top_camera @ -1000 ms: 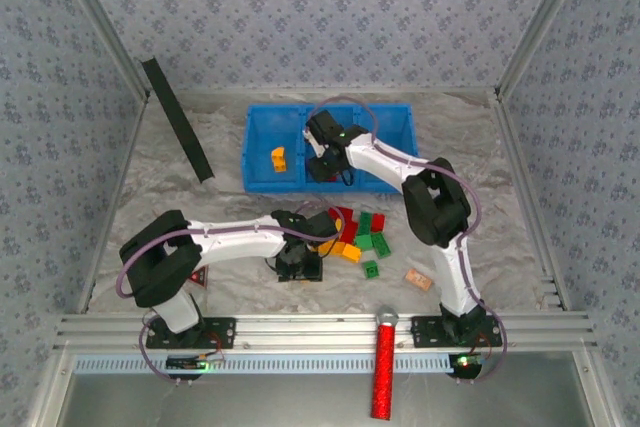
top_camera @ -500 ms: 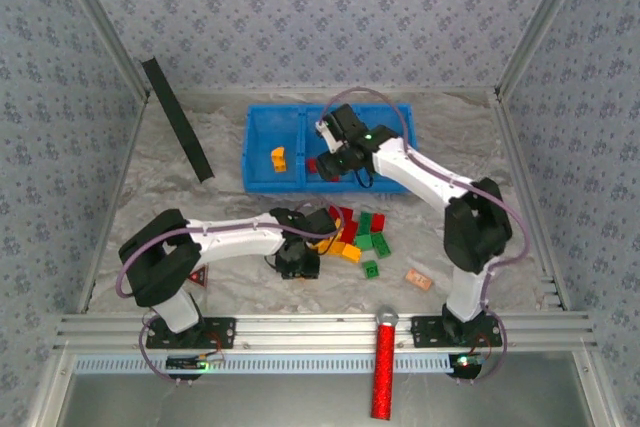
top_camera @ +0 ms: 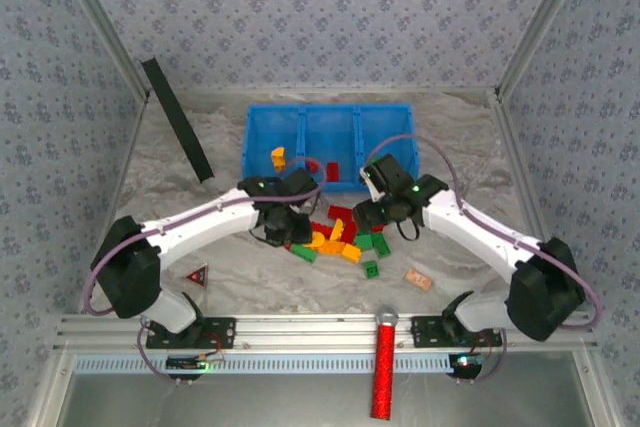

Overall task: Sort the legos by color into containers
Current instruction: Place the lego in the container.

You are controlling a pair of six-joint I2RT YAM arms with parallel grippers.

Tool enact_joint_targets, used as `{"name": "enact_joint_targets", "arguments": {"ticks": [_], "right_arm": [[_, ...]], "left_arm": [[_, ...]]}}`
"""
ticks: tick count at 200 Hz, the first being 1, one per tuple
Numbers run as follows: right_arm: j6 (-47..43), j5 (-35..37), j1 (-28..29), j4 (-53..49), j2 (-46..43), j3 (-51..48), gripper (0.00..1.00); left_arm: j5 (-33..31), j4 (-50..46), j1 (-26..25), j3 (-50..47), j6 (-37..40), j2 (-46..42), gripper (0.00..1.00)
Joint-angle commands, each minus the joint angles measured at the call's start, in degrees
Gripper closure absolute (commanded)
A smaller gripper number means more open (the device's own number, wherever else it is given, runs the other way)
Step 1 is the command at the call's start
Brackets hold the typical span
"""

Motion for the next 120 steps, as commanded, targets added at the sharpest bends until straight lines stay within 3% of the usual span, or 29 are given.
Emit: {"name": "enact_joint_targets", "arguments": {"ticks": [1,67,120], "right_arm": [[5.36,-2.86,1.78,-2.49,-5.41,-3.45,0.3],[12.04,-1.18,8.76,0.72,-17.99,-18.35,0.28],[18.01,3.3,12.3,2.55,-19.17,-22.83,0.27]], "left_arm": [[-2.96,-4.32,5.18,4.01,5.81,-1.19,0.75],[-7.22,-5.87,16.88,16.66,14.47,6.48,0.75],[-7.27,-3.85,22.47,25.46,17.17,15.38,0.74]]}}
